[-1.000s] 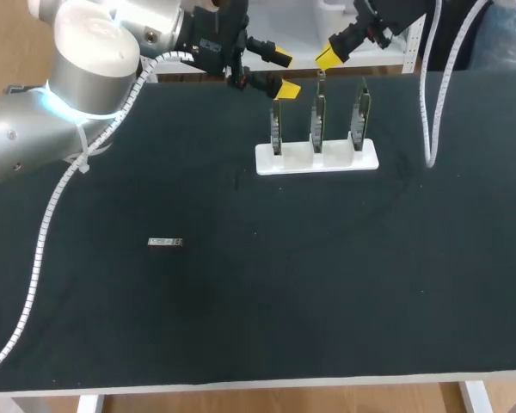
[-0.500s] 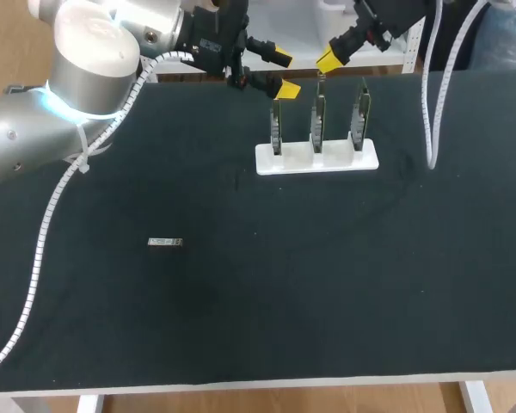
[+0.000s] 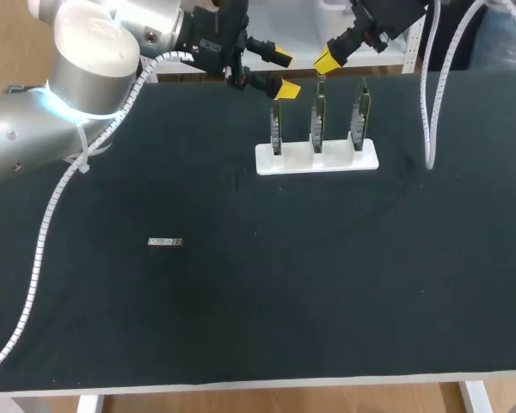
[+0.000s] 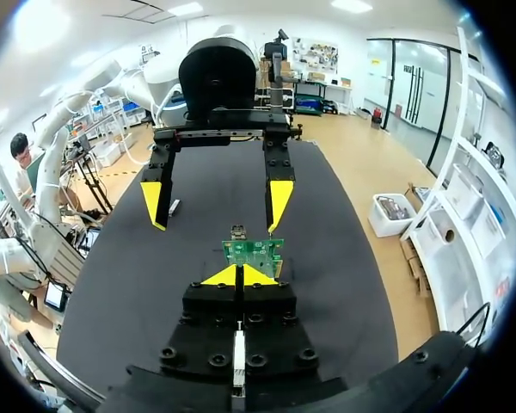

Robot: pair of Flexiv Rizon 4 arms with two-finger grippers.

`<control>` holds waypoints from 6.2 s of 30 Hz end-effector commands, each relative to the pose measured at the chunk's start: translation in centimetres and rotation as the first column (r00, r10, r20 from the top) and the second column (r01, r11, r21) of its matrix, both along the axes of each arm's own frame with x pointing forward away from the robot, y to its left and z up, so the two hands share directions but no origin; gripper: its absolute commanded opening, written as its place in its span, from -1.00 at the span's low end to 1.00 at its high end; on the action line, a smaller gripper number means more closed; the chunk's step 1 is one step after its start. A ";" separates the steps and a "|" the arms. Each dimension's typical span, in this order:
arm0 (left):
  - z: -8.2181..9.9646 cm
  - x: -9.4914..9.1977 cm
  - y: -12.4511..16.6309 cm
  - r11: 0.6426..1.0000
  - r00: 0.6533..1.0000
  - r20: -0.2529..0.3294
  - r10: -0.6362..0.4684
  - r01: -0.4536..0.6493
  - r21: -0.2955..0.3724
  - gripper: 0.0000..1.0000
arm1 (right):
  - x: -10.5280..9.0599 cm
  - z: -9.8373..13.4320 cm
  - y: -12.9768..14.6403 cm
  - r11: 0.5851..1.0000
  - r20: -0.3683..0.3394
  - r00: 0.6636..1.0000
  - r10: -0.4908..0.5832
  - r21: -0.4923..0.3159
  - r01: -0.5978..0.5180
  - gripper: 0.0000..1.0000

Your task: Pick up the optical module with the left hand, and insert it into the network port with the right hand.

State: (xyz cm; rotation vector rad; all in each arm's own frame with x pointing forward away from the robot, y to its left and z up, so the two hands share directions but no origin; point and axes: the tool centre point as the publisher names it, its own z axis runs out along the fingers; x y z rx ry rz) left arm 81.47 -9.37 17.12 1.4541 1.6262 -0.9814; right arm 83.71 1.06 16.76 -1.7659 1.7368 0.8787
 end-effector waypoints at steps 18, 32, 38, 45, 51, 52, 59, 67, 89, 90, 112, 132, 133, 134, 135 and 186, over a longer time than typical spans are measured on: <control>0.1 0.1 -0.1 1.000 1.000 -0.003 -0.001 0.001 0.005 1.00 | 0.8 -1.2 0.2 0.900 -0.418 0.802 0.427 0.110 -0.422 -1.00; 0.1 0.1 -0.1 1.000 1.000 -0.003 -0.001 0.001 0.005 1.00 | 0.7 -1.6 0.2 0.900 -0.431 0.796 0.425 0.109 -0.421 -1.00; 0.1 0.1 -0.1 1.000 1.000 -0.003 -0.001 0.001 0.005 1.00 | 0.6 -1.9 0.1 0.901 -0.439 0.793 0.423 0.109 -0.420 -1.00; 0.1 0.1 -0.1 1.000 1.000 -0.003 -0.001 0.001 0.005 1.00 | 0.5 -2.1 0.1 0.901 -0.446 0.789 0.422 0.109 -0.420 -1.00; 0.1 0.1 -0.1 1.000 1.000 -0.003 -0.001 0.001 0.005 1.00 | 0.5 -2.2 0.1 0.900 -0.450 0.787 0.423 0.104 -0.424 -1.00; 0.1 0.1 -0.1 1.000 1.000 -0.003 -0.001 0.001 0.005 1.00 | 0.4 -2.3 0.2 0.899 -0.451 0.786 0.423 0.105 -0.424 -1.00; 0.1 0.1 -0.1 1.000 1.000 -0.003 -0.001 0.001 0.005 1.00 | 0.4 -2.4 0.2 0.899 -0.455 0.783 0.425 0.107 -0.426 -1.00; 0.1 0.1 -0.1 1.000 1.000 -0.003 -0.001 0.001 0.005 1.00 | 0.4 -2.5 0.2 0.899 -0.457 0.782 0.423 0.101 -0.427 -1.00; 0.1 0.1 -0.1 1.000 1.000 -0.003 -0.001 0.001 0.005 1.00 | 0.3 -3.0 0.0 0.899 -0.473 0.776 0.417 0.091 -0.428 -1.00; 0.1 0.1 -0.1 1.000 1.000 -0.003 -0.001 0.001 0.005 1.00 | 0.3 -3.0 0.0 0.900 -0.473 0.776 0.417 0.091 -0.427 -1.00; 0.1 0.1 -0.1 1.000 1.000 -0.003 -0.001 0.001 0.005 1.00 | 0.0 -3.2 -0.1 0.903 -0.479 0.776 0.410 0.095 -0.418 -1.00; 0.1 0.1 -0.1 1.000 1.000 -0.003 -0.001 0.001 0.005 1.00 | -0.6 2.0 -1.2 0.892 -0.383 0.807 0.450 0.151 -0.427 -1.00; 0.1 0.1 -0.1 1.000 1.000 -0.003 -0.001 0.001 0.005 1.00 | -0.7 2.2 -1.5 0.893 -0.382 0.808 0.449 0.152 -0.424 -1.00; 0.1 0.1 -0.1 1.000 1.000 -0.003 -0.001 0.001 0.005 1.00 | -0.7 2.4 -1.9 0.893 -0.383 0.808 0.448 0.153 -0.422 -1.00; 0.1 0.1 -0.1 1.000 1.000 -0.003 -0.001 0.001 0.005 1.00 | -0.9 2.5 -2.3 0.895 -0.385 0.809 0.445 0.156 -0.418 -1.00; 0.1 0.1 -0.1 1.000 1.000 -0.003 -0.001 0.001 0.005 1.00 | -1.5 -0.2 -12.5 0.905 -0.514 0.752 0.413 0.137 -0.403 -1.00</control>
